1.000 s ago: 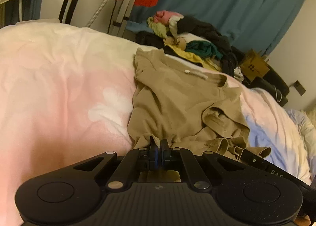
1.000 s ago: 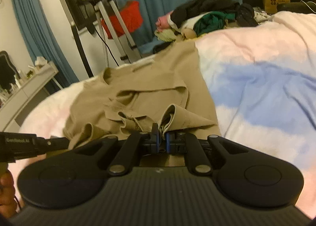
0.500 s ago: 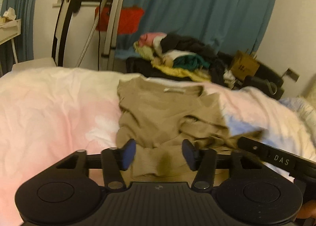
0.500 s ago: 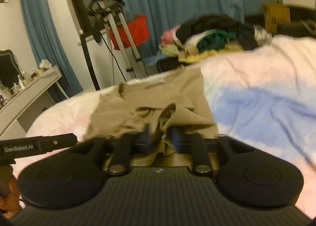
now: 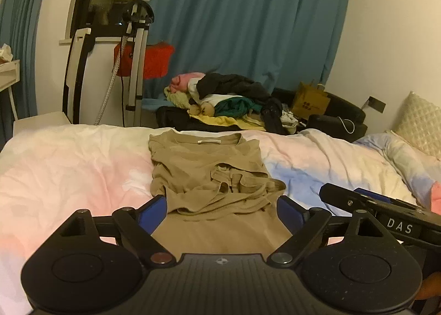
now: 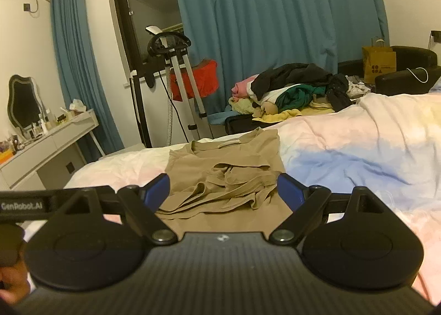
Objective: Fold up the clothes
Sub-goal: 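Open both grippers and release the folded beige shirt, then grasp the folded shirt's edge with both grippers and lift it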
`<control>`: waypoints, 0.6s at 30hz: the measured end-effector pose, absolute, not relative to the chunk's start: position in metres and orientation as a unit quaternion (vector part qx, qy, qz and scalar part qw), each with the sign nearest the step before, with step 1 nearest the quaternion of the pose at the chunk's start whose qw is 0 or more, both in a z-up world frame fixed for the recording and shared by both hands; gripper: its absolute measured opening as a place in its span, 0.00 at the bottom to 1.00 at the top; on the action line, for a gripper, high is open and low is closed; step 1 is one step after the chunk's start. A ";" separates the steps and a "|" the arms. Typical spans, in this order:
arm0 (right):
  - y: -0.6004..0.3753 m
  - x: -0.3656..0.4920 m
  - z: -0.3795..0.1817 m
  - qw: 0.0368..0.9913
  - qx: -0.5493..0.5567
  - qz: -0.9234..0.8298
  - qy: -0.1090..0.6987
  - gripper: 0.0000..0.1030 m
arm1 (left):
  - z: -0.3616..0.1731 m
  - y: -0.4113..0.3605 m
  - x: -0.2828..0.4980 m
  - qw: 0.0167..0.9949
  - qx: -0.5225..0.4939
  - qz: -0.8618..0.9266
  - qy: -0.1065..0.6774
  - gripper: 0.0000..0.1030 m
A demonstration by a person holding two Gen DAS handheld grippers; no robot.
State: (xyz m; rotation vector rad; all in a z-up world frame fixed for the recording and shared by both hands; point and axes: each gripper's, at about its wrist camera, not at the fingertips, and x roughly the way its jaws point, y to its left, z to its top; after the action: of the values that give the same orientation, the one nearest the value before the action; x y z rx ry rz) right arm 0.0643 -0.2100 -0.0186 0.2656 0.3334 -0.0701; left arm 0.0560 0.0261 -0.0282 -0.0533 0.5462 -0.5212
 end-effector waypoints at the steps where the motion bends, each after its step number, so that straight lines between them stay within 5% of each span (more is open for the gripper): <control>1: -0.209 0.061 -0.019 0.977 0.132 -0.035 0.164 0.84 | -0.030 0.029 0.052 0.926 -0.034 -0.257 0.273 0.86; 18: -0.215 0.063 -0.033 0.969 0.148 -0.056 0.190 0.84 | -0.162 0.061 0.098 0.736 -0.346 -0.229 0.536 0.81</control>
State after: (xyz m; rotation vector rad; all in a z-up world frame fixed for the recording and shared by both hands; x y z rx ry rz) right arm 0.0627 -0.2145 -0.0332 0.2996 0.3840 -0.1138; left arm 0.0976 0.0606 -0.1617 -0.7597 1.1776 -0.5026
